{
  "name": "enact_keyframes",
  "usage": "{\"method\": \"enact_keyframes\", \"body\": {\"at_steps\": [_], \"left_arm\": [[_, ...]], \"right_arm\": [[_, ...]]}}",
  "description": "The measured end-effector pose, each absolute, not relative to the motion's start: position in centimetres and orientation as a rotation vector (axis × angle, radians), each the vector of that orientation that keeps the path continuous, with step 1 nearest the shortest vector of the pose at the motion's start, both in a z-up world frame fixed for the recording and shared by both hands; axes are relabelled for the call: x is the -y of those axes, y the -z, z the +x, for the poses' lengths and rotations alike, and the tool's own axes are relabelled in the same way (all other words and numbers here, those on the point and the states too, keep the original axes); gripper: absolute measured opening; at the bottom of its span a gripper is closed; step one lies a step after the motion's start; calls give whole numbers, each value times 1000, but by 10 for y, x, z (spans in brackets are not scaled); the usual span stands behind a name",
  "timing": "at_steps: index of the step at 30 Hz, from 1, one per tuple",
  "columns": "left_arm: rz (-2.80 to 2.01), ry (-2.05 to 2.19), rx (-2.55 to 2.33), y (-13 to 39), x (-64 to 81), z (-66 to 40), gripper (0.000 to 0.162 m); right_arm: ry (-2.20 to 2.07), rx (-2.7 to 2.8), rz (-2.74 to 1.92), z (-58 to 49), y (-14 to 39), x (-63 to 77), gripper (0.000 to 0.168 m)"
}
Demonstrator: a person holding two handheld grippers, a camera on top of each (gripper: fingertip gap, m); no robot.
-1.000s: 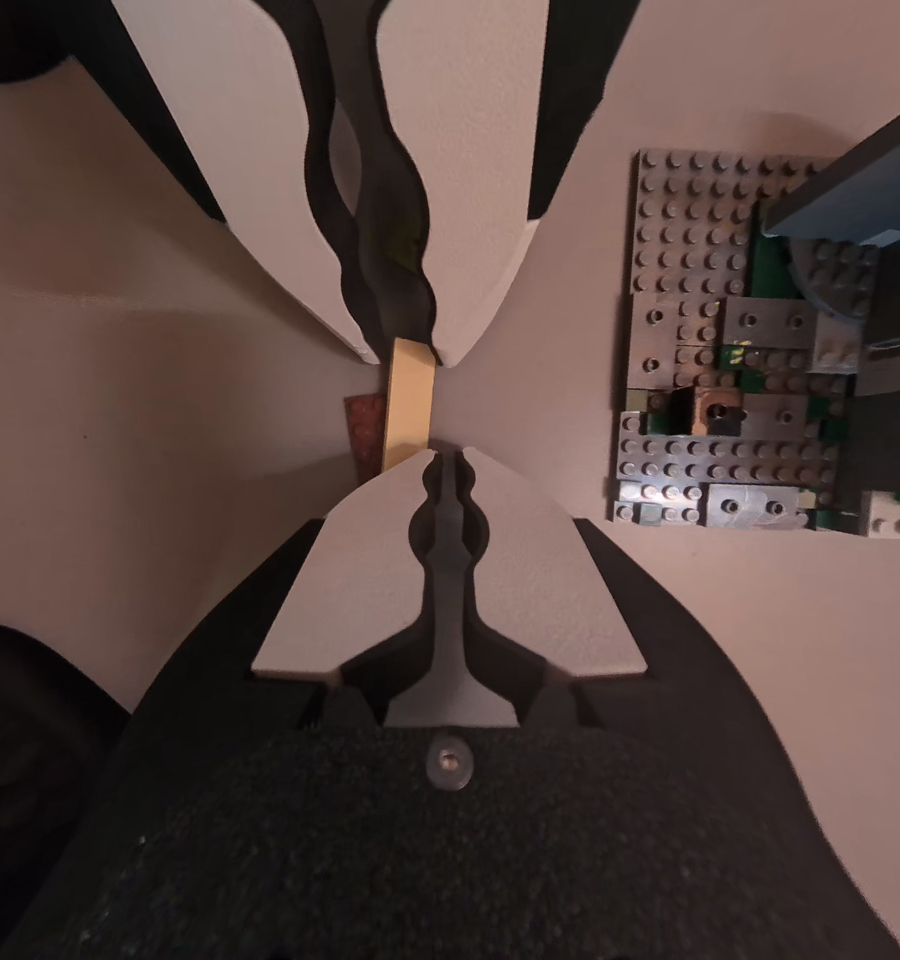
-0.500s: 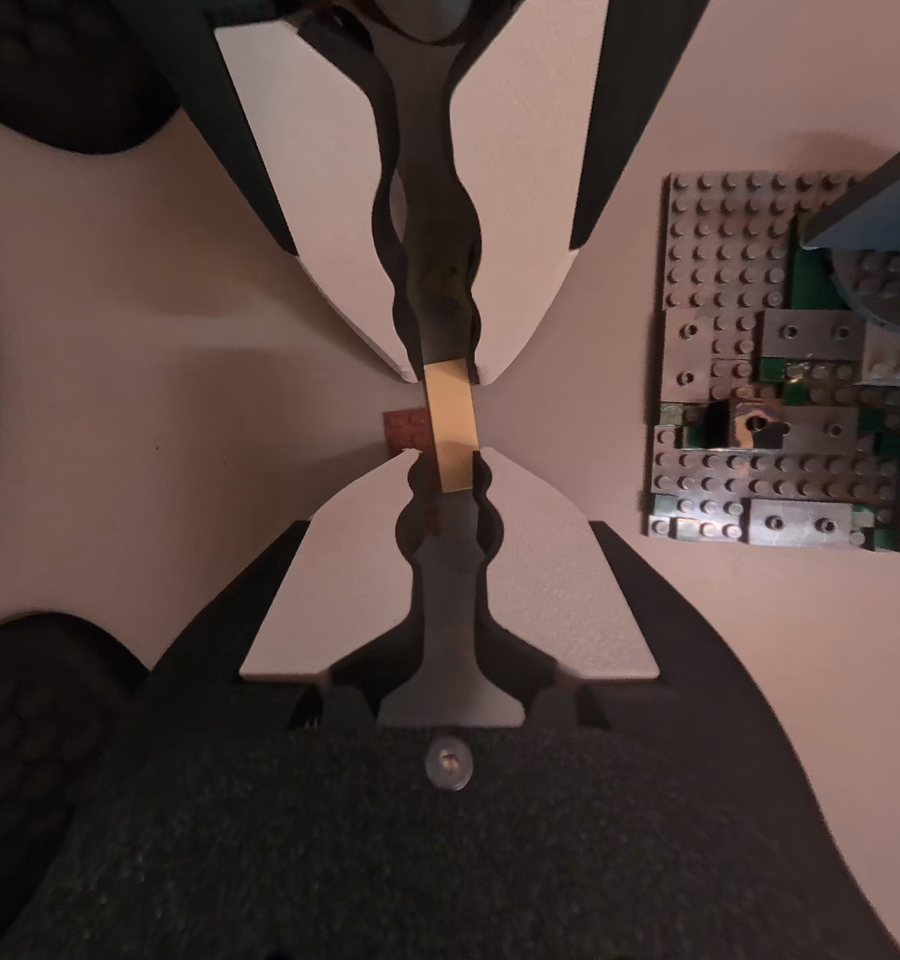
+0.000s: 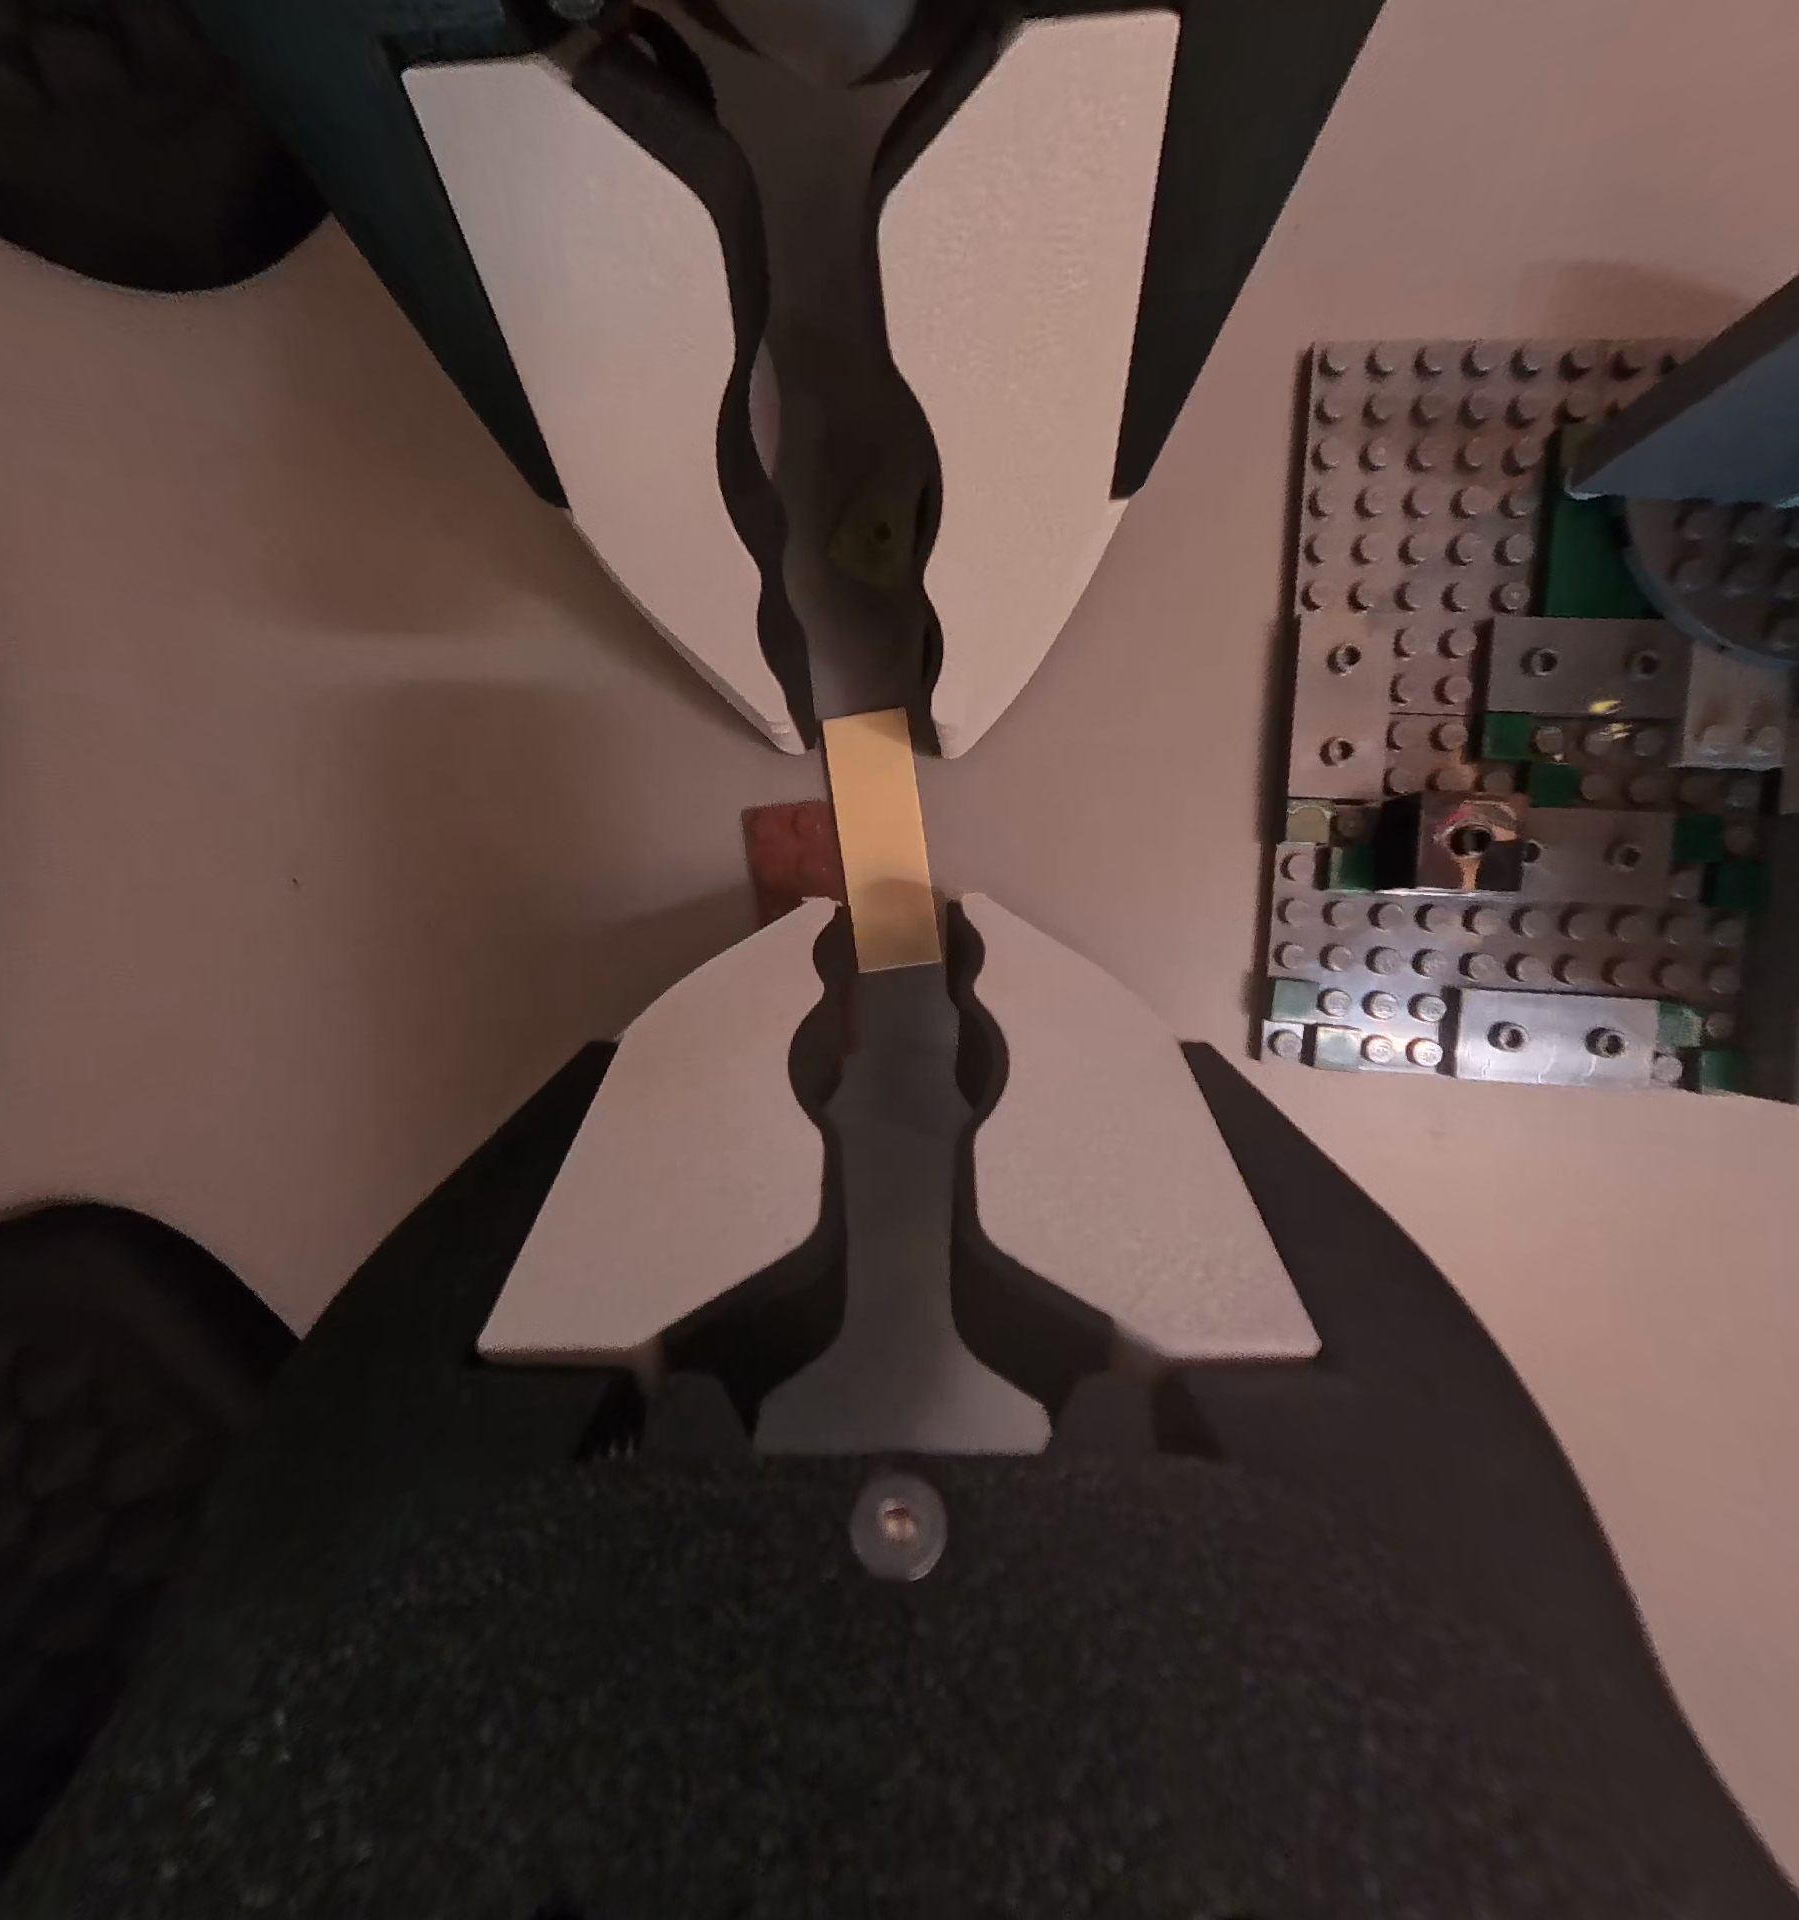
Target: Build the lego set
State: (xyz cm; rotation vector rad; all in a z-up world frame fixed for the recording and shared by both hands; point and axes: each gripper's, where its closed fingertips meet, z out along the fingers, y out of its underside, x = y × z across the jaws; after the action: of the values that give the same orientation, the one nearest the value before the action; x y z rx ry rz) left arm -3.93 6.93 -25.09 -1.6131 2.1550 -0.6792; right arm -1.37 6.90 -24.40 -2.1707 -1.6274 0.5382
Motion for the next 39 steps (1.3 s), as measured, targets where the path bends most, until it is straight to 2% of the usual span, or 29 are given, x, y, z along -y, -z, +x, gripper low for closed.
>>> {"method": "enact_keyframes", "body": {"at_steps": [13,24,30,39], "left_arm": [[-1621,660,-2152,251,-68,-35,15],[-1597,694,-2088,238,-64,-52,15],[-1584,680,-2108,238,-57,-49,15],[-1577,657,-2168,239,-47,-47,15]], "right_arm": [[-611,1587,-2177,-15,247,-67,12],[-561,1574,-2077,-1,245,-43,31],[-476,1603,-2029,-10,250,-44,16],[-416,1614,-2012,-14,244,-33,16]]}}
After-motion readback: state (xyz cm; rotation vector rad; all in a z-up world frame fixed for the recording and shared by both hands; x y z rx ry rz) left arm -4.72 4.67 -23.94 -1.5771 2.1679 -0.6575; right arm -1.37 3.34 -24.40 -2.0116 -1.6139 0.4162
